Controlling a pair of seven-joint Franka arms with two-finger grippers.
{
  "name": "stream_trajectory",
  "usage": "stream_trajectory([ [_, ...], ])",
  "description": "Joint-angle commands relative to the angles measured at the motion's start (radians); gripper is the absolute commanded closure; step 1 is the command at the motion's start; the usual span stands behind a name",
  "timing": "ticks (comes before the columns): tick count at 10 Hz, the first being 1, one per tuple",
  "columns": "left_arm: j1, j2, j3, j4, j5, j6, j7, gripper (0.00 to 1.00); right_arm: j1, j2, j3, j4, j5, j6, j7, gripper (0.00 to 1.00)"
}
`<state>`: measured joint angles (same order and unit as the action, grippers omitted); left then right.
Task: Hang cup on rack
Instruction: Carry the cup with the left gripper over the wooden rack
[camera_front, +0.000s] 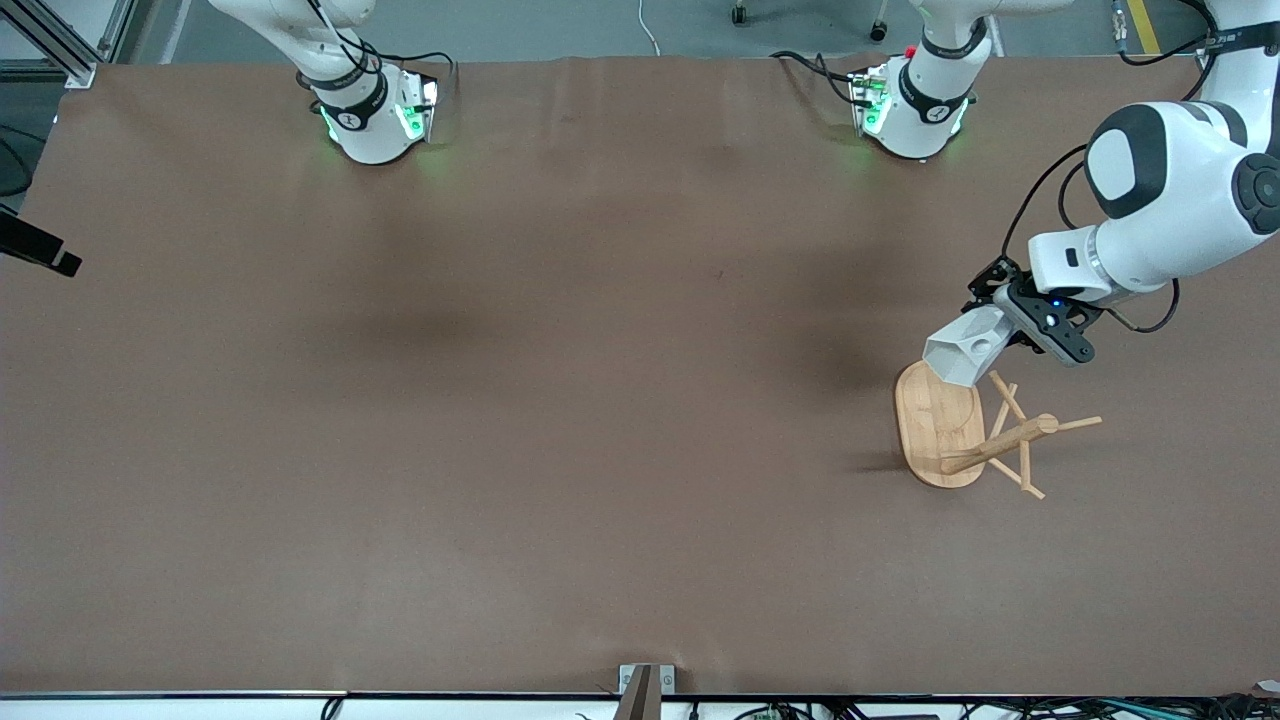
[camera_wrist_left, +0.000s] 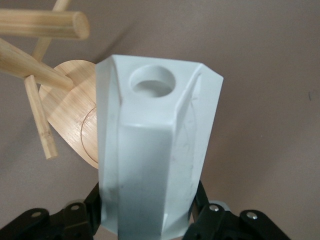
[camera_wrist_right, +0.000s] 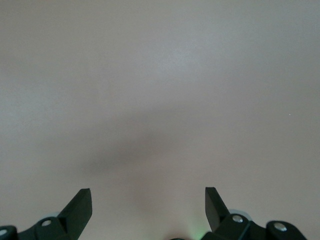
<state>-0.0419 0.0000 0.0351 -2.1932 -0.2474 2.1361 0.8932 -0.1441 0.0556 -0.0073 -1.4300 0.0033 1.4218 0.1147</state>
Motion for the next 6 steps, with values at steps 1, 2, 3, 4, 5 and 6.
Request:
stream_trajectory([
  [1, -0.001, 0.040, 0.002, 0.053, -0.032, 0.008, 0.029, 0.99, 0.005, -0.013, -0.014, -0.006, 0.012, -0.009, -0.041, 0.00],
  [2, -0.009, 0.046, 0.002, 0.067, -0.068, 0.008, 0.029, 0.99, 0.009, -0.014, -0.014, -0.007, 0.012, -0.010, -0.082, 0.00],
  [3, -0.012, 0.055, 0.000, 0.072, -0.076, 0.008, 0.041, 0.99, 0.009, -0.013, -0.014, -0.007, 0.011, -0.001, -0.090, 0.00],
  [4, -0.010, 0.064, 0.000, 0.078, -0.078, 0.008, 0.061, 0.99, 0.009, -0.013, -0.013, -0.007, 0.010, -0.007, -0.092, 0.00],
  [5, -0.010, 0.080, 0.000, 0.088, -0.078, 0.008, 0.061, 0.99, 0.009, -0.014, -0.013, -0.012, 0.001, -0.009, -0.095, 0.00],
  [6, -0.010, 0.092, 0.000, 0.098, -0.079, 0.008, 0.061, 0.99, 0.011, -0.014, -0.007, -0.013, -0.005, -0.006, -0.096, 0.00],
])
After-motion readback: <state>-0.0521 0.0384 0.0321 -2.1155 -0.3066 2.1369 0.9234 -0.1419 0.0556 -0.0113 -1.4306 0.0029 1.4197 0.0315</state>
